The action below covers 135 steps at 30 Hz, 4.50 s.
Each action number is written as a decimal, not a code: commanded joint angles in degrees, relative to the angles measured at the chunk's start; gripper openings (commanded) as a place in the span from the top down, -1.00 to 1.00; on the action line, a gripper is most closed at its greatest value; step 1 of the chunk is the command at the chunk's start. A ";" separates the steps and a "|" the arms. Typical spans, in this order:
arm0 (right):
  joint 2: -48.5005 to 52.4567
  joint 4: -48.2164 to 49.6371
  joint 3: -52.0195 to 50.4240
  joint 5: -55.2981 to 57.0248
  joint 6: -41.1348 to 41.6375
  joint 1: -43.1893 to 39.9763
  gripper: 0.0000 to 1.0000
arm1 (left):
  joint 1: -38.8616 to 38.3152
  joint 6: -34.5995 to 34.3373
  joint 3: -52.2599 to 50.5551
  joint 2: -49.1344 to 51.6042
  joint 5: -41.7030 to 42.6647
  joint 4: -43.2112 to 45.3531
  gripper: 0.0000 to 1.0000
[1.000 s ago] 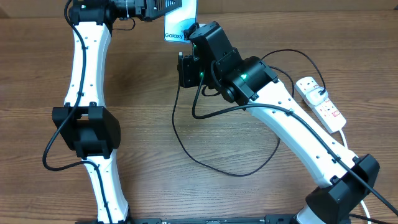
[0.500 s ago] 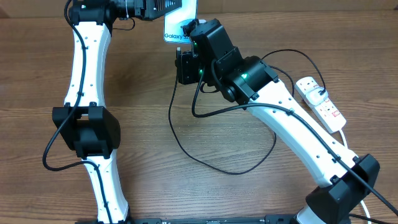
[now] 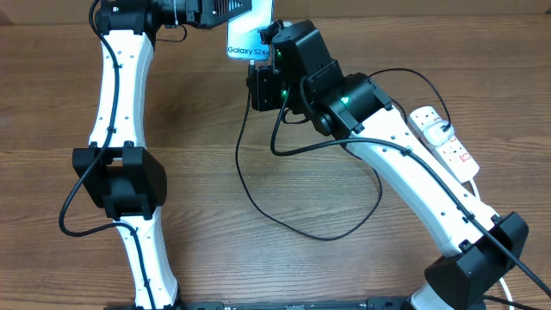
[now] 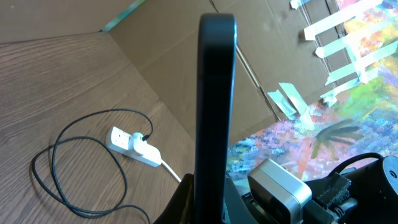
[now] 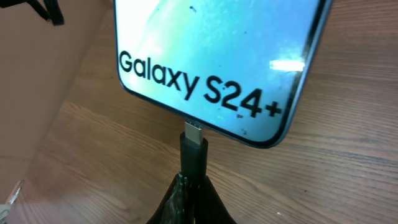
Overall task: Plug charger to phone and switch on socket
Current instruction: 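Align the plug tip with the phone's bottom port using the right gripper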
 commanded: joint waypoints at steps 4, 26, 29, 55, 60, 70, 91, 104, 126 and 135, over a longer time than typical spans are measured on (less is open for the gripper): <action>-0.26 0.39 0.46 -1.18 0.28 -0.11 0.93 | -0.46 -0.85 0.48 -0.26 2.58 0.17 0.91; -0.26 0.92 0.46 -3.23 0.70 -0.11 0.93 | -0.72 -1.25 0.48 -0.26 2.60 0.15 0.91; -0.26 0.59 0.46 -3.23 0.70 -0.11 0.93 | -0.76 -1.25 0.48 -0.26 2.58 0.02 0.92; -0.26 -0.02 0.46 -1.03 0.68 -0.22 0.93 | -0.81 -1.92 0.48 -0.26 2.60 0.02 0.92; -0.26 -0.48 0.46 0.44 0.68 -0.22 0.93 | -0.79 -2.16 0.48 -0.26 2.60 0.02 0.92; -0.26 -0.26 0.46 -0.04 0.66 -0.22 0.93 | -0.79 -2.08 0.48 -0.26 2.60 0.04 0.92; -0.26 0.70 0.46 -1.14 0.68 -0.22 0.93 | -0.81 -1.66 0.48 -0.26 2.60 0.44 0.92; -0.26 0.81 0.46 -1.29 0.70 -0.22 0.93 | -0.85 -1.66 0.48 -0.26 2.60 0.42 0.92; -0.15 0.42 0.46 -1.18 0.90 -0.22 0.93 | -0.87 -1.66 0.48 -0.26 2.60 0.44 0.91; -0.15 0.61 0.46 -1.11 0.90 -0.22 0.93 | -0.87 -1.68 0.48 -0.26 2.60 0.42 0.92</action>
